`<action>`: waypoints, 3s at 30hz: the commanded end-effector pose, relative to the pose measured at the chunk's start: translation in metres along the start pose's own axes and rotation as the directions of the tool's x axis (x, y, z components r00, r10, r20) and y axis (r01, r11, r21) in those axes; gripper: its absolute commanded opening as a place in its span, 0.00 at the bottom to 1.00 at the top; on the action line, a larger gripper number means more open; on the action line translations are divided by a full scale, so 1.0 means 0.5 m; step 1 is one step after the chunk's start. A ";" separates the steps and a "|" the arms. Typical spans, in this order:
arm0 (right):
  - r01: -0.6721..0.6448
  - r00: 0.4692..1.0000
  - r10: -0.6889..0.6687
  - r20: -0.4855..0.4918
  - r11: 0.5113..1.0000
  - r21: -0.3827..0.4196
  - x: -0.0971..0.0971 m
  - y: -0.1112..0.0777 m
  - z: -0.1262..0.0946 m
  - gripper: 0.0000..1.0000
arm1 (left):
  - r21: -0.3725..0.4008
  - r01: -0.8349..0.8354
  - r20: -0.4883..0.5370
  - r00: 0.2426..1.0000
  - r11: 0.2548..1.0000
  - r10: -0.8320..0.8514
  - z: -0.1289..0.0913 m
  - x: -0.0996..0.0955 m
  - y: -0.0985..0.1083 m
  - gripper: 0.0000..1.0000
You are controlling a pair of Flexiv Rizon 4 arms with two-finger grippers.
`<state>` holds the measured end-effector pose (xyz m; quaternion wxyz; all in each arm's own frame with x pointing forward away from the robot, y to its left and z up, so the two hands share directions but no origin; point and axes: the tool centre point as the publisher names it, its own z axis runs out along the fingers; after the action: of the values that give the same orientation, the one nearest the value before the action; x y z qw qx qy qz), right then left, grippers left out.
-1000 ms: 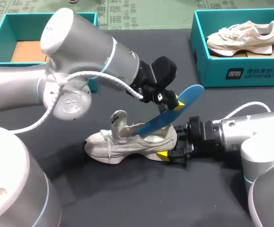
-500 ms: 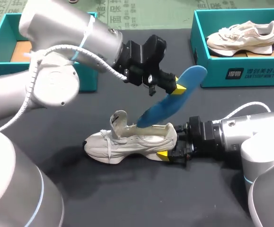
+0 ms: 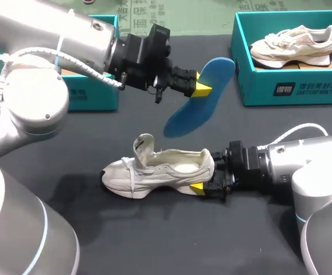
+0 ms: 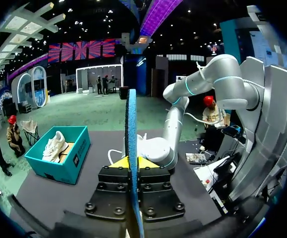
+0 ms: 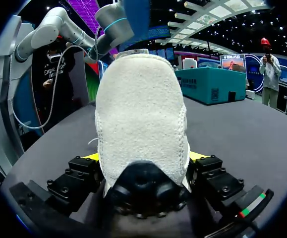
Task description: Take the shoe out of the shoebox, open the shoe tongue, remove and reinsert the insole, then place the shoe into the shoebox
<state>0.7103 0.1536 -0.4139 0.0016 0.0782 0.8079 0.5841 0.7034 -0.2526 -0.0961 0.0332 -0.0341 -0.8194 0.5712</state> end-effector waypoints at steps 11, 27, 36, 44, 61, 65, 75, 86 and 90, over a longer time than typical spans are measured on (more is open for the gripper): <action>-0.001 1.000 0.001 0.001 1.000 0.005 0.002 -0.004 0.005 0.00 | 0.023 -0.003 -0.001 1.000 1.000 0.003 -0.036 0.009 0.010 0.00; -0.001 1.000 0.001 0.001 1.000 0.005 0.002 -0.004 0.005 0.00 | 0.223 0.140 0.004 0.990 0.965 -0.144 -0.146 0.095 -0.090 0.00; -0.001 1.000 0.001 0.001 1.000 0.005 0.002 -0.004 0.005 0.00 | 0.300 0.211 -0.102 0.977 0.930 -0.189 -0.212 0.121 -0.134 0.00; -0.001 1.000 0.001 0.001 1.000 0.005 0.002 -0.004 0.005 0.00 | 0.305 0.201 -0.092 0.979 0.931 -0.181 -0.221 0.123 -0.142 0.00; -0.001 1.000 0.001 0.001 1.000 0.005 0.002 -0.004 0.005 0.00 | 0.391 0.320 -0.082 0.946 0.863 -0.313 -0.268 0.196 -0.197 0.00; -0.001 1.000 0.001 0.001 1.000 0.005 0.002 -0.004 0.005 0.00 | 0.374 0.364 -0.100 0.930 0.853 -0.353 -0.285 0.202 -0.189 0.00; -0.001 1.000 0.001 0.001 1.000 0.005 0.002 -0.004 0.005 0.00 | 0.360 0.389 -0.109 0.920 0.848 -0.375 -0.290 0.189 -0.174 0.00; -0.001 1.000 0.001 0.001 1.000 0.005 0.002 -0.004 0.005 0.00 | 0.348 0.395 -0.126 0.918 0.850 -0.376 -0.290 0.186 -0.175 0.00; -0.001 1.000 0.001 0.001 1.000 0.005 0.002 -0.004 0.005 0.00 | 0.348 0.395 -0.126 0.918 0.850 -0.376 -0.290 0.186 -0.175 0.00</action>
<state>0.7103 0.1535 -0.4140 0.0016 0.0782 0.8079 0.5841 0.6205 -0.1371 0.0367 0.1736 0.1230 -0.6863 0.6955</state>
